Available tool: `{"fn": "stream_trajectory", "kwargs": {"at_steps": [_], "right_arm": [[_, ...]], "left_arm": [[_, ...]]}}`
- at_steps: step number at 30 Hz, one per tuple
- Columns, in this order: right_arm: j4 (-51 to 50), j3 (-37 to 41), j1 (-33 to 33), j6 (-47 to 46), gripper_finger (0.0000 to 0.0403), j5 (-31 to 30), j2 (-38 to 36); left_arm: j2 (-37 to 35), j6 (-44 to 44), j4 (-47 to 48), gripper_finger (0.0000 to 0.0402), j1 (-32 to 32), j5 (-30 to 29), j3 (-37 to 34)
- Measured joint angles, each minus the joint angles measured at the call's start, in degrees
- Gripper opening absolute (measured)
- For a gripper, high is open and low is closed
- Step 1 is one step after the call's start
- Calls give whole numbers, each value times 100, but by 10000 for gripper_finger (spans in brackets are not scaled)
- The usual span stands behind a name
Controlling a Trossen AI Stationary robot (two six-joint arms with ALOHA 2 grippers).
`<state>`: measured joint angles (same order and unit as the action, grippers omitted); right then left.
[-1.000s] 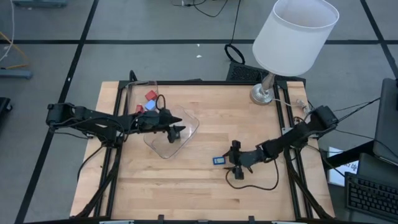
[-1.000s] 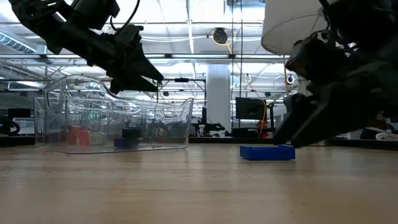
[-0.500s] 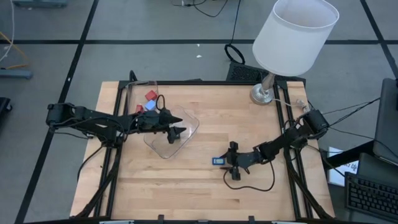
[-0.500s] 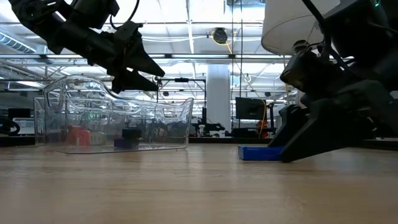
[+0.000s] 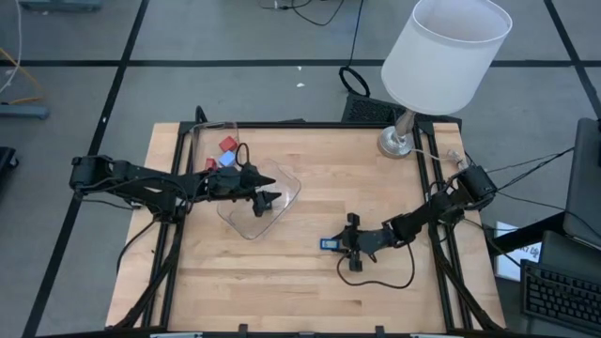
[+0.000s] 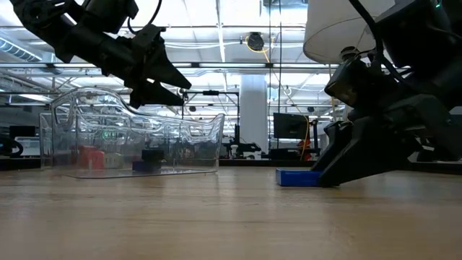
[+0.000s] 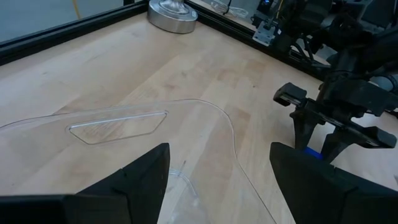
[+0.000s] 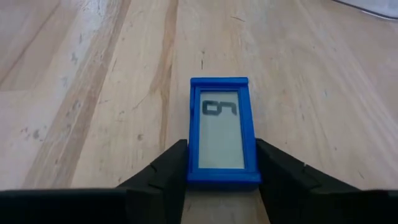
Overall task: Pick & Place Office items
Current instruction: Put the light blue digital clock into the bottom transparent bin
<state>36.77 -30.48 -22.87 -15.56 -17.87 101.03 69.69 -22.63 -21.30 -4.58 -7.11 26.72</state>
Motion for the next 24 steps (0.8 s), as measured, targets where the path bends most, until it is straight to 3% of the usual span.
{"fn": "stream_trajectory", "kwargs": {"at_steps": [12,24], "right_arm": [[-17,11,6,1090,152,-39,-907],[-64,9,4,2617,151,-796,-2296]], "left_arm": [[0,4,2,280,0,-2,0],[0,-68,-390,280,24,101,4]]}}
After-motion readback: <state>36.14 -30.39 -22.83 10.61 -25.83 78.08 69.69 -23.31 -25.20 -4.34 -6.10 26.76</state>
